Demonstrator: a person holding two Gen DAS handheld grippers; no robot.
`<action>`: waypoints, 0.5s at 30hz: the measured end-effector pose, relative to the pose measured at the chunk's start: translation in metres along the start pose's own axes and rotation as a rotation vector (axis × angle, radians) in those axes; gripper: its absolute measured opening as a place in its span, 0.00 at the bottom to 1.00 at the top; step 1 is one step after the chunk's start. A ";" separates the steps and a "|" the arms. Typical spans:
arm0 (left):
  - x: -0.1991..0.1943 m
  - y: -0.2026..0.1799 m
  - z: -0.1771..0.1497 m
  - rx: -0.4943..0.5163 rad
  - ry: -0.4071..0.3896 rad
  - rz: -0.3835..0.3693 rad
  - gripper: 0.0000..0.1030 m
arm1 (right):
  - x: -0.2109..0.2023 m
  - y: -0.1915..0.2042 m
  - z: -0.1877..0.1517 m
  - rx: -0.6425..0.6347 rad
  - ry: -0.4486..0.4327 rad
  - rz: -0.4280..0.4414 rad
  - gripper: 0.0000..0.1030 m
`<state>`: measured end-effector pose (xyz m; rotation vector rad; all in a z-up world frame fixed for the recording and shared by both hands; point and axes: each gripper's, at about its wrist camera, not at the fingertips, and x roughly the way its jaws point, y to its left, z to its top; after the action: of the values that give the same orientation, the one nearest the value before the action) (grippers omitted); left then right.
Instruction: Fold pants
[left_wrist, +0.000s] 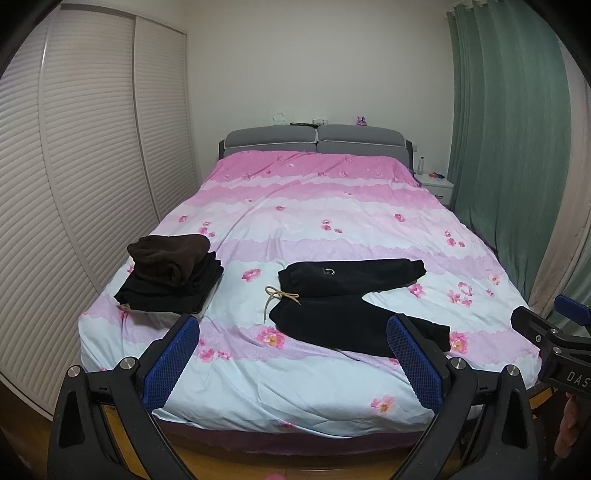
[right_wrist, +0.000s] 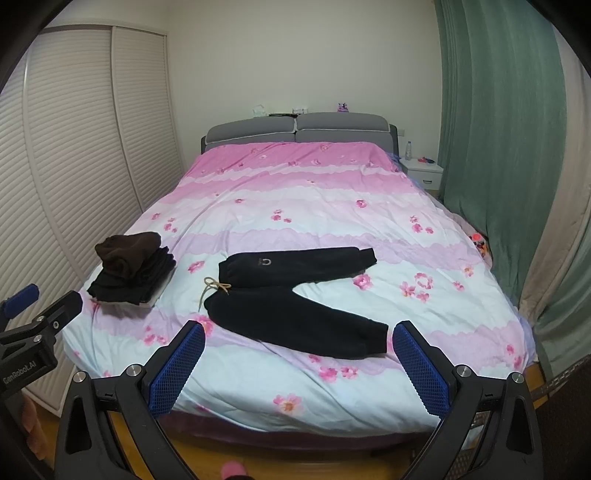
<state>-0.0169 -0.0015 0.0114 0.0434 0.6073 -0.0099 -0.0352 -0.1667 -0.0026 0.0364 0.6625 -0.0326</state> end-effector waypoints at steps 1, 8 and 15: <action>0.000 0.000 0.000 0.000 0.000 -0.001 1.00 | 0.000 0.000 0.000 0.000 0.001 -0.001 0.99; -0.001 0.000 0.001 -0.004 -0.001 -0.004 1.00 | -0.001 -0.003 0.001 0.001 -0.002 0.002 0.99; -0.002 0.003 0.001 -0.021 0.006 -0.020 1.00 | -0.003 -0.003 0.002 0.001 -0.002 0.004 0.99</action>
<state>-0.0178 0.0013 0.0137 0.0175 0.6142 -0.0226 -0.0364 -0.1700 0.0003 0.0389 0.6603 -0.0294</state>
